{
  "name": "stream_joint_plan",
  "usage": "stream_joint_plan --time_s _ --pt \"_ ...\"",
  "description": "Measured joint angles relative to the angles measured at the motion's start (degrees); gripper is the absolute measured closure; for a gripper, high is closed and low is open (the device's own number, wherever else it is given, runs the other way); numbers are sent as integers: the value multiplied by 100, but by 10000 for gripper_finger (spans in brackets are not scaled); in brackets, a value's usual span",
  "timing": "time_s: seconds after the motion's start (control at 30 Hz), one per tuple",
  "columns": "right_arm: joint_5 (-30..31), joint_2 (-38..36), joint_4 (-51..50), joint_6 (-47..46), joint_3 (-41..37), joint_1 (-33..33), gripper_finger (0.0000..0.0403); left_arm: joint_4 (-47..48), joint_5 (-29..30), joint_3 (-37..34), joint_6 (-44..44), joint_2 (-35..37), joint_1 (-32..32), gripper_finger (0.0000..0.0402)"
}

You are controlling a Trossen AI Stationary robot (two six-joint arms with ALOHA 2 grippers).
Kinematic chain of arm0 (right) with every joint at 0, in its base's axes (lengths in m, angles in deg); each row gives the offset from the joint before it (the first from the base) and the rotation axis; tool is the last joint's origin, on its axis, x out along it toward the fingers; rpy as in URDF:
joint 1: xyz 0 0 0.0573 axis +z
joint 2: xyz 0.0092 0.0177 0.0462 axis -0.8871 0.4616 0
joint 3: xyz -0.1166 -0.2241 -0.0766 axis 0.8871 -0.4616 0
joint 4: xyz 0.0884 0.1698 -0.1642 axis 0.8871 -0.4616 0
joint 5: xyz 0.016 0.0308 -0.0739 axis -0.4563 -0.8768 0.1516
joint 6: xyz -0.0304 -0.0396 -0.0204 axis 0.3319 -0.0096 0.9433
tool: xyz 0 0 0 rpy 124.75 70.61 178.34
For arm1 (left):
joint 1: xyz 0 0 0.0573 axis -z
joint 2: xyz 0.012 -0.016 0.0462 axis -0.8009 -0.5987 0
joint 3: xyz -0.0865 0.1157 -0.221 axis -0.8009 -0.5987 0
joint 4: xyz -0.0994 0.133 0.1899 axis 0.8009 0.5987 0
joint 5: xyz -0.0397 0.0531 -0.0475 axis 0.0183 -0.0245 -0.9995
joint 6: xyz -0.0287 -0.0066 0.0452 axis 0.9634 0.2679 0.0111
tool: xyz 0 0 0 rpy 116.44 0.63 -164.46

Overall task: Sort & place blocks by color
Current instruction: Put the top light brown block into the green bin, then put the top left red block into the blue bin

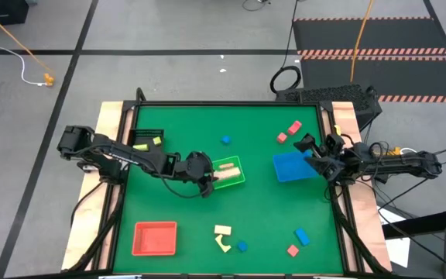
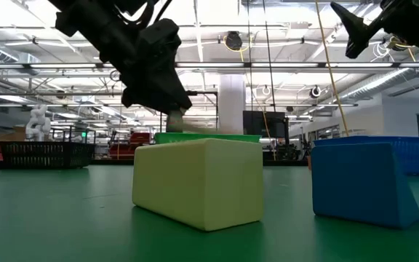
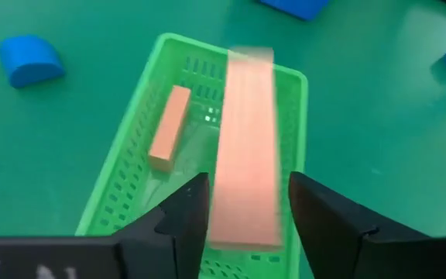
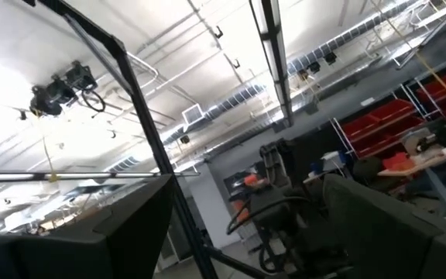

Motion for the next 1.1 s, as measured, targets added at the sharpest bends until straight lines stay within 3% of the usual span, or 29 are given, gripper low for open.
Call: stream_joint_plan --time_s 0.23,0.5,0.63,0.9,1.1 --pt "38 4 56 -394 0 -2 78 -34 77 0 -70 0 -4 234" --pt "1525 4 34 -496 0 -2 78 -380 81 0 -330 0 23 259" --pt "1657 2 77 -579 0 -4 78 -286 83 0 -342 0 210 261" --pt "1959 2 -379 273 4 -4 78 -273 634 0 -709 0 640 259" --pt "3415 105 -1721 943 233 -8 78 -491 1114 2 -1041 0 418 259"
